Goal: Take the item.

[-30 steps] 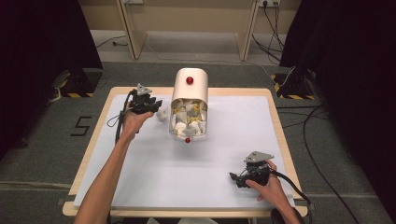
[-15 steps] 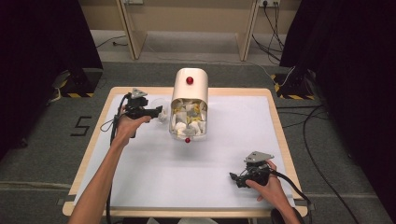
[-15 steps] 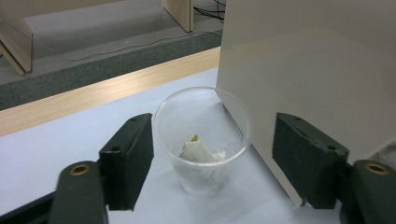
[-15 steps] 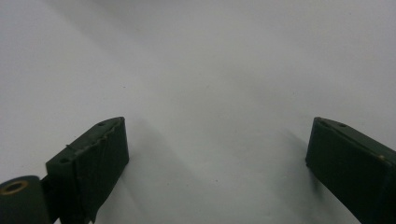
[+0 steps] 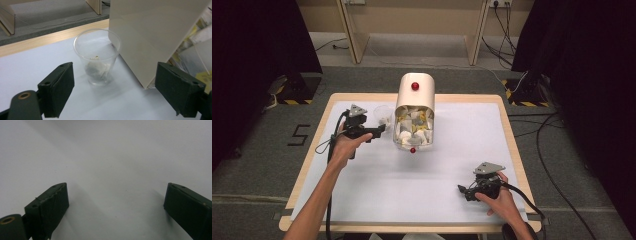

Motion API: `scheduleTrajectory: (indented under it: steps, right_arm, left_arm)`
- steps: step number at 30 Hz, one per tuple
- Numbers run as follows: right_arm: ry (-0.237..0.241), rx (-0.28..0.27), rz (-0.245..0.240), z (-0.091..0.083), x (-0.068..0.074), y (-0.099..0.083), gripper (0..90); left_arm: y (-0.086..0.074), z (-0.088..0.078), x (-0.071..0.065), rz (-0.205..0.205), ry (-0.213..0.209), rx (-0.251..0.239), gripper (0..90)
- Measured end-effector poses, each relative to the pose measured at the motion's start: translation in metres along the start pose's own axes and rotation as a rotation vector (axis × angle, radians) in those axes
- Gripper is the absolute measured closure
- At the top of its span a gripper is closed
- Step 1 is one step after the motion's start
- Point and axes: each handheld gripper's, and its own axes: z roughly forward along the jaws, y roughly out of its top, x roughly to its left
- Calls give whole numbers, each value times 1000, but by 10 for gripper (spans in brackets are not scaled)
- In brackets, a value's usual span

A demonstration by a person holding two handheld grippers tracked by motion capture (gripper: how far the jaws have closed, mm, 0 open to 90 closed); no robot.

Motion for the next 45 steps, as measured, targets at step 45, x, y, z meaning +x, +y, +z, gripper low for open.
scheduleTrajectory:
  steps: [45]
  right_arm:
    - [0,0,0,0,0,0,65]
  left_arm:
    - [-106,-41,-37,43,-46,45,151]
